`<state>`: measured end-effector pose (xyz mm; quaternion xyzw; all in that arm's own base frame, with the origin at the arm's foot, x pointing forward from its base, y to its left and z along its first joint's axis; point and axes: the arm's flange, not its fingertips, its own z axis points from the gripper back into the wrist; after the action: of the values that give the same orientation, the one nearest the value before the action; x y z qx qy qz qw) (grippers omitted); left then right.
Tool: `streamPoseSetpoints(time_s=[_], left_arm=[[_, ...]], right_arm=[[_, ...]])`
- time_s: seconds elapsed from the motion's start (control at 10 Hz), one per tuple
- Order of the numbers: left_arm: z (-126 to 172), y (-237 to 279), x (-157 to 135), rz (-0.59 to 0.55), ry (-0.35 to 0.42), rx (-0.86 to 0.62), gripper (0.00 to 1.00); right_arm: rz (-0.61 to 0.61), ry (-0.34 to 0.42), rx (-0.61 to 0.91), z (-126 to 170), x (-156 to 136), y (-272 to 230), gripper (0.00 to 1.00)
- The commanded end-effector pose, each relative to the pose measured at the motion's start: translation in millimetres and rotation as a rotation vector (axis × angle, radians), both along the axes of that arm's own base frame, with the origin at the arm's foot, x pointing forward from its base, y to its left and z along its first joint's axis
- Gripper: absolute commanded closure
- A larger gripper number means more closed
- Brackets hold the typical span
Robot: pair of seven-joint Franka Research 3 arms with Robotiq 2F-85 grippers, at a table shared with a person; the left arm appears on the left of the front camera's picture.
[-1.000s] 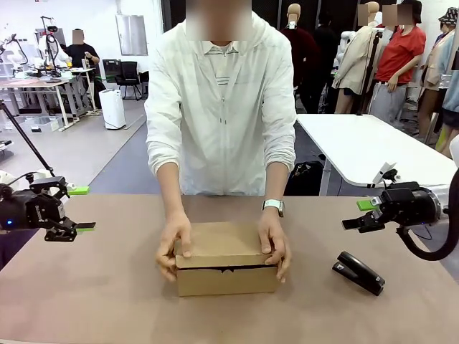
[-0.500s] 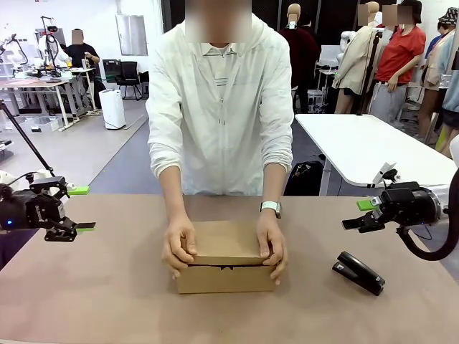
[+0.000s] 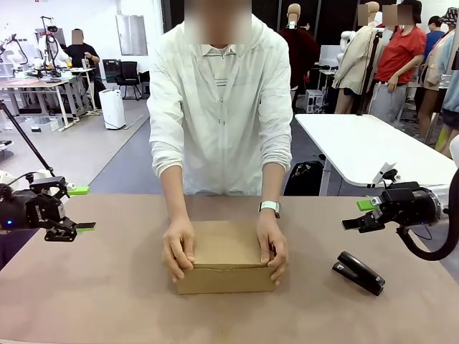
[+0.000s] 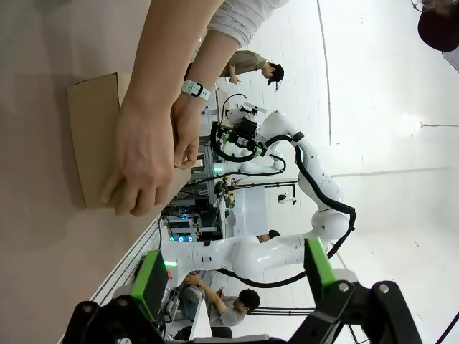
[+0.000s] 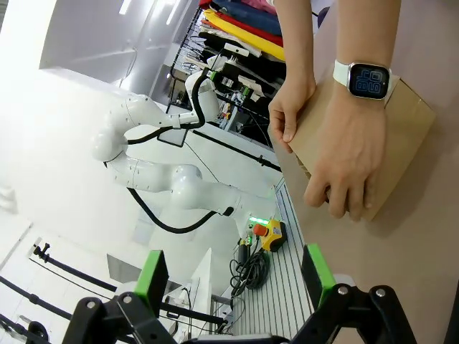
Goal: Pack the items into the box.
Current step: Close the Mailer Box.
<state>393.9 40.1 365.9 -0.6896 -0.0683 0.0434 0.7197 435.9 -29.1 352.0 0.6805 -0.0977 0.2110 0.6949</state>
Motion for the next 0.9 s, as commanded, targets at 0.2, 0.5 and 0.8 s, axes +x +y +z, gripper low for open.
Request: streamPoseSetpoints(time_s=[0.2, 0.5, 0.8], left_arm=[[1.1, 0.2, -0.9, 0.012, -0.018, -0.005, 0.0], [1.1, 0.2, -0.9, 0.012, -0.018, -0.005, 0.0], [1.1, 0.2, -0.9, 0.012, -0.018, -0.005, 0.0]], right_arm=[[0.011, -0.008, 0.004, 1.9, -0.2, -0.7, 0.0], [0.011, -0.008, 0.004, 1.9, -0.2, -0.7, 0.0], [0.011, -0.008, 0.004, 1.9, -0.2, -0.7, 0.0]])
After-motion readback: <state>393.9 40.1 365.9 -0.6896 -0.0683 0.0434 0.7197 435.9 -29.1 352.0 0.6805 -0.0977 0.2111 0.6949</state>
